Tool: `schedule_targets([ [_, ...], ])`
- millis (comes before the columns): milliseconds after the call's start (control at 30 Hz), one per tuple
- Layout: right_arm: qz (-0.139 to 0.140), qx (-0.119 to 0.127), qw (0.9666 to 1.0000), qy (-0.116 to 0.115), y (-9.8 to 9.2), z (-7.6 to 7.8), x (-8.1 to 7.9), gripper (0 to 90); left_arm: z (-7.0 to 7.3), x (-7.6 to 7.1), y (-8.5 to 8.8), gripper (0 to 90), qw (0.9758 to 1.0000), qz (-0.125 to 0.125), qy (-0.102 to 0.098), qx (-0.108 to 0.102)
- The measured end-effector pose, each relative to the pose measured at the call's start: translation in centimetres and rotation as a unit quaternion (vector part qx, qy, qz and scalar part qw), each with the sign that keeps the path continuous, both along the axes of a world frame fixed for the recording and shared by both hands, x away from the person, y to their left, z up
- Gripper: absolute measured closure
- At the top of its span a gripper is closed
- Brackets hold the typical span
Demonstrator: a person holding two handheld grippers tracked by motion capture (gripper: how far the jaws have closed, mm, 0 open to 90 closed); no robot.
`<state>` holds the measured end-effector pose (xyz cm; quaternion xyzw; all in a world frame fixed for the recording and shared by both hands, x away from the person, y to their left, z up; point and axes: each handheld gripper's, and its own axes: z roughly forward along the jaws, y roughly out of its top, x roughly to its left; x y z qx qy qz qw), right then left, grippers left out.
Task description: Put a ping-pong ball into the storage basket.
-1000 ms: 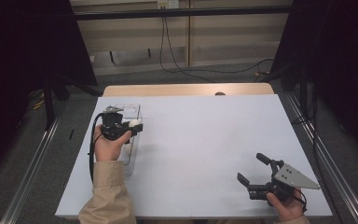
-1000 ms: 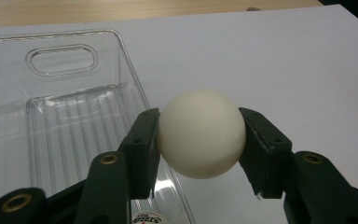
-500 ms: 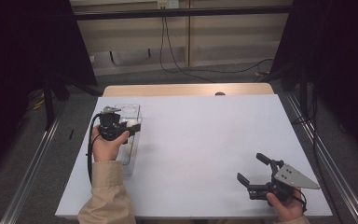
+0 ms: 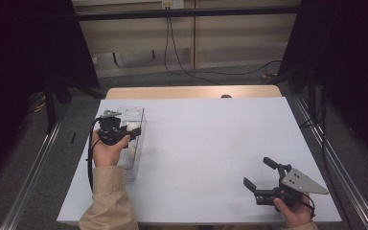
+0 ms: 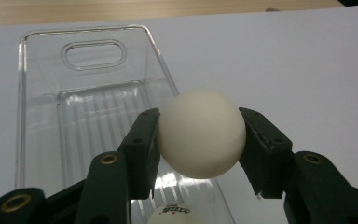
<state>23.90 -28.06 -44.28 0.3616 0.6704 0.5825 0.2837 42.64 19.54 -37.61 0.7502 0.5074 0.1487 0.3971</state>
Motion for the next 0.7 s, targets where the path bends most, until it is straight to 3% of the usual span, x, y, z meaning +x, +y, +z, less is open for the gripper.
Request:
schedule_targets([
  [167, 0.002, -0.002, 1.0000, -0.001, 0.0, 0.0, 0.0, 2.4, 0.0, -0.1, 0.6, 50.8, 0.9999, 0.009, -0.003, -0.004],
  [500, 0.002, -0.001, 1.0000, 0.000, 0.0, -0.1, 0.1, 2.4, -0.6, 0.1, 1.1, 50.3, 0.9996, 0.027, 0.000, 0.012],
  [633, 0.001, -0.001, 1.0000, 0.001, -0.1, -0.1, 0.1, 2.4, -0.7, 0.2, 1.2, 38.9, 0.9989, 0.043, -0.003, 0.020],
  [700, 0.001, -0.001, 1.0000, 0.000, -0.1, -0.1, 0.1, 2.4, -0.6, 0.2, 1.2, 38.8, 0.9990, 0.041, -0.006, 0.014],
])
